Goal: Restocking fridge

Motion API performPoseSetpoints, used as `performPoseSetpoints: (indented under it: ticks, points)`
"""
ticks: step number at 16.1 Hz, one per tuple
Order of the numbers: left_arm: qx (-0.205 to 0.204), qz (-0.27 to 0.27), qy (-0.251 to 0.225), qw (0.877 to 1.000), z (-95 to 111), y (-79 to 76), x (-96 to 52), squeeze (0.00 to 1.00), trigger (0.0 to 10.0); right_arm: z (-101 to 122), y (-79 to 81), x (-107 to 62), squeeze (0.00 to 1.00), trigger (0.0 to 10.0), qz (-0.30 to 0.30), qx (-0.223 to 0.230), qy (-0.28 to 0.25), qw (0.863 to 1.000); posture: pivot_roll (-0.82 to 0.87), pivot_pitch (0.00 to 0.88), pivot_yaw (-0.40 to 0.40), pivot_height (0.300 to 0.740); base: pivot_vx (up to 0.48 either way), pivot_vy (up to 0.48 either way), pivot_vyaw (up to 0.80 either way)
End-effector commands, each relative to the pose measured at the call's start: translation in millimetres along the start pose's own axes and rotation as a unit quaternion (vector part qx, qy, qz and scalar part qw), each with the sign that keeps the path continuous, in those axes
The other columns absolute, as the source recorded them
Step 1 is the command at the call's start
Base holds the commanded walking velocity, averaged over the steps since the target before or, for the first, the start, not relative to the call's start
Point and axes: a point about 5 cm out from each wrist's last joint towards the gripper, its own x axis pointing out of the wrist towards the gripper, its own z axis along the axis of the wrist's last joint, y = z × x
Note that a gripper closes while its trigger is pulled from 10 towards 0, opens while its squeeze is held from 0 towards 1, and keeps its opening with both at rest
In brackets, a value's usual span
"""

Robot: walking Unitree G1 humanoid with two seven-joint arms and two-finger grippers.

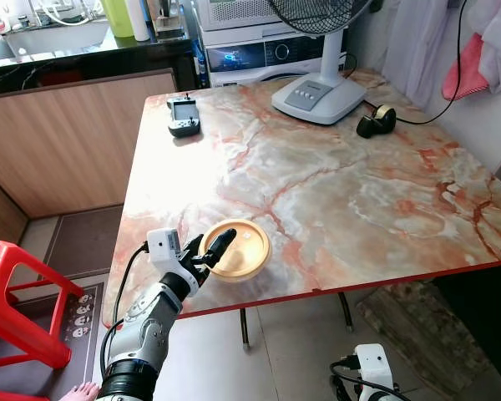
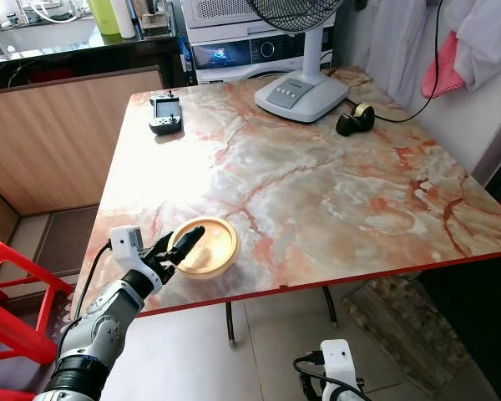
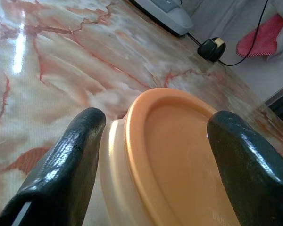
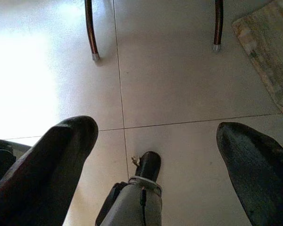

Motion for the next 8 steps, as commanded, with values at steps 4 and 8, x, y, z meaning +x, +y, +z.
performPoseSetpoints:
  ticks: [4, 8]
  points:
    - [-0.016, 0.005, 0.007, 1.0, -5.4, 5.5, -2.8, 0.0, 10.0, 1.0, 3.6, 0.8, 0.0, 10.0, 0.005, -0.001, -0.002, 1.0, 0.04, 0.037, 0.051, 0.74, 0.0, 0.0, 0.0]
    - [-0.03, -0.006, 0.009, 0.999, -8.5, 1.7, -0.6, 0.0, 10.0, 1.3, 3.1, 0.7, 0.0, 10.0, 0.006, -0.005, -0.002, 1.0, 0.04, 0.034, 0.046, 0.74, 0.0, 0.0, 0.0]
